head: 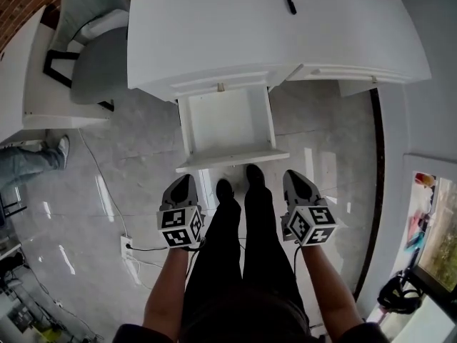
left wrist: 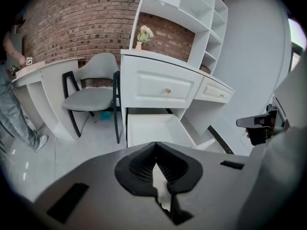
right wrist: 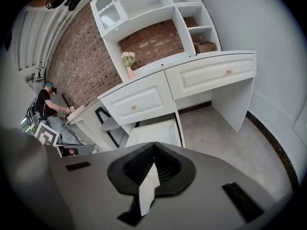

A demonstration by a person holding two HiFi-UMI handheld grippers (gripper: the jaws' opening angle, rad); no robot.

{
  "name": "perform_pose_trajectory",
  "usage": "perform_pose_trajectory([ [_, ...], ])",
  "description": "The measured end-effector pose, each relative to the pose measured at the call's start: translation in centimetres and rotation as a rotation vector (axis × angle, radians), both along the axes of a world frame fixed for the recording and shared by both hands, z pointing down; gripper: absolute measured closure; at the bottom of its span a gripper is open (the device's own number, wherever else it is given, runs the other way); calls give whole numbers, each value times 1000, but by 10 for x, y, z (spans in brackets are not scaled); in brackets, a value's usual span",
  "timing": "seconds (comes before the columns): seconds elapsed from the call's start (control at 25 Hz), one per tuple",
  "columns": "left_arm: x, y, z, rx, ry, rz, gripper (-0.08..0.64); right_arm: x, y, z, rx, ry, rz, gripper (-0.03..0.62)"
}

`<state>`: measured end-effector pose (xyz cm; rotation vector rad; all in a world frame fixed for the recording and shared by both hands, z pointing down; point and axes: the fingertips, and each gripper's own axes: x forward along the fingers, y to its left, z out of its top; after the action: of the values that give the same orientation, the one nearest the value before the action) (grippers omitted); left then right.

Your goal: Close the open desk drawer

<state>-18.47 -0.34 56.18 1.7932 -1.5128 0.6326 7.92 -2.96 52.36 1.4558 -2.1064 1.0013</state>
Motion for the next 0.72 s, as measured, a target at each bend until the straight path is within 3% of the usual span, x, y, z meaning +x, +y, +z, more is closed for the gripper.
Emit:
perform_pose_trajectory([
  [0.28, 7, 25, 64, -81, 10, 58, 551, -4, 30, 67, -91, 49, 24, 588],
  [0.72, 3, 48, 135, -159, 37, 2, 551, -13, 40, 151, -162, 52, -37, 588],
])
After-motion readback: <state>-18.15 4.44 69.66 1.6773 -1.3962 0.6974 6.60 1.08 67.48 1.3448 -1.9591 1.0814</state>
